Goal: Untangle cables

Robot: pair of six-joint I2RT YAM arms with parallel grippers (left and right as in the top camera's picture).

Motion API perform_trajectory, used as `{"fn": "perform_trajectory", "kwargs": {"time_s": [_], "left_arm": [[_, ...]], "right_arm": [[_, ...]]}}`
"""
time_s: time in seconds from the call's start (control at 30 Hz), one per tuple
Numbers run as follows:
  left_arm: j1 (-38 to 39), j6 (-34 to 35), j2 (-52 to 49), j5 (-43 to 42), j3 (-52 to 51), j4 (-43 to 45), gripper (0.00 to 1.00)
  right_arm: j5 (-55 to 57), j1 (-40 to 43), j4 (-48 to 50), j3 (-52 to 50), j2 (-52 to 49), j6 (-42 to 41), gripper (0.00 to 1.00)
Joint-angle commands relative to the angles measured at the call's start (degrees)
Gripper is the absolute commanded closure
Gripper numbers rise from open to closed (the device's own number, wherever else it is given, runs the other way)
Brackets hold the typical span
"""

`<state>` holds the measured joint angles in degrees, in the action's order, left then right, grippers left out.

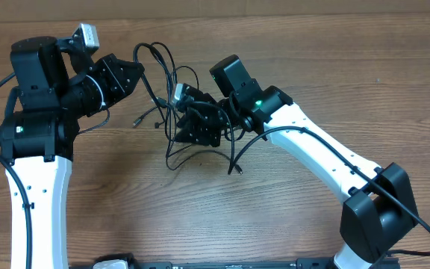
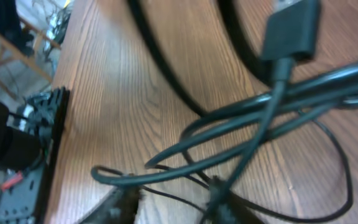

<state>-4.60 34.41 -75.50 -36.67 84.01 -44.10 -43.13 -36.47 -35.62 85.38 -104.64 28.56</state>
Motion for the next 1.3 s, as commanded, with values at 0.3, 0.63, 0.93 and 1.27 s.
{"fn": "perform_trajectory", "kwargs": {"time_s": [0.3,0.63,0.93,1.27], "left_arm": [[-2.95,1.03,-0.13,-5.31,1.40,0.07,0.96],[-2.91,-15.61,-0.13,-3.61,1.38,-3.04,0.96],[-2.89,-27.32,-0.15,-3.19,1.33,-9.03,0.96],[-2.86,-36.15,-0.33,-5.40,1.22,-14.84,0.96]], "right_arm": [[0.85,5.33,-8.04,0.24,-0.13,0.00,0.96],[-6.49,22.25,-14.08,1.40,8.50,-9.55,0.96],[-3.21,32.06,-13.27,1.03,8.33,-25.03,0.96],[13.27,29.81,-12.68,0.44,7.61,-36.70,0.88]]}}
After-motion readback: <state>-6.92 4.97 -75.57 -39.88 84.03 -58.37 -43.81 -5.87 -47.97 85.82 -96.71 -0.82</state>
